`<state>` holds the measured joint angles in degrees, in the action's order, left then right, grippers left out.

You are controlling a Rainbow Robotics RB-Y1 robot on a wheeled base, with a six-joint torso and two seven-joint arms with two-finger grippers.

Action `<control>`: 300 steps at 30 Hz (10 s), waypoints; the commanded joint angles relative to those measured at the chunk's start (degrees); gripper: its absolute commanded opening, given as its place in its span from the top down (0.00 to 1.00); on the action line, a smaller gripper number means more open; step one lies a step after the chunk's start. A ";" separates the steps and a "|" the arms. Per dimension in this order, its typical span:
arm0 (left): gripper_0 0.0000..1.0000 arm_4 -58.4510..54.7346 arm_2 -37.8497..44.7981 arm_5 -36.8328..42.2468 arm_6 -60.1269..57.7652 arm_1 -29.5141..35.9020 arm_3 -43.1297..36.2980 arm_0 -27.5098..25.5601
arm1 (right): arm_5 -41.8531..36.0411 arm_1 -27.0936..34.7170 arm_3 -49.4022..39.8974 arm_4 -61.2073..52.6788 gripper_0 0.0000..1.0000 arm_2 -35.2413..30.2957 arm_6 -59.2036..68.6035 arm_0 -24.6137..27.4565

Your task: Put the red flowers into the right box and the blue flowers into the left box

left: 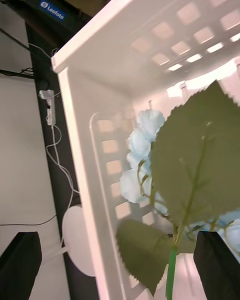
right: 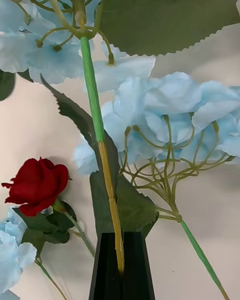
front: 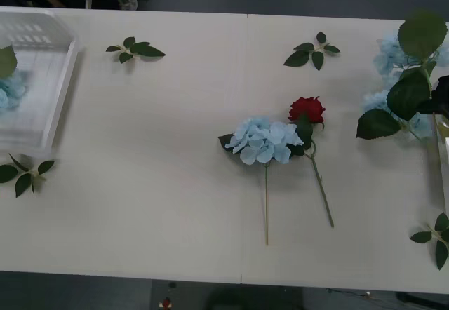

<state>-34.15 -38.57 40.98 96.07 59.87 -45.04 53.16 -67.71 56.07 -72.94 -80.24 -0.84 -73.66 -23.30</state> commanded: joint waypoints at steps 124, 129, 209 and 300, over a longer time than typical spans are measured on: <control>0.11 -64.91 45.16 42.17 46.48 -41.59 -62.37 -43.93 | -8.67 -2.11 30.58 -9.23 1.00 -5.22 -47.46 -22.66; 0.11 -64.91 45.16 42.17 46.48 -41.59 -62.37 -43.93 | -10.43 -2.20 23.81 -19.87 1.00 -5.66 -58.44 -17.57; 0.11 -69.92 19.76 15.27 42.27 -41.59 -49.71 -34.53 | -9.90 -42.89 -5.54 -45.00 1.00 -1.71 -81.34 -2.54; 1.00 -60.86 31.01 7.27 43.41 15.19 -9.11 -31.10 | -5.95 0.09 -13.28 -11.16 0.03 12.88 5.54 -3.77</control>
<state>-96.45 -7.49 49.79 140.26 72.82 -54.99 20.29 -73.82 56.06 -84.12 -93.80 12.83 -71.94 -25.19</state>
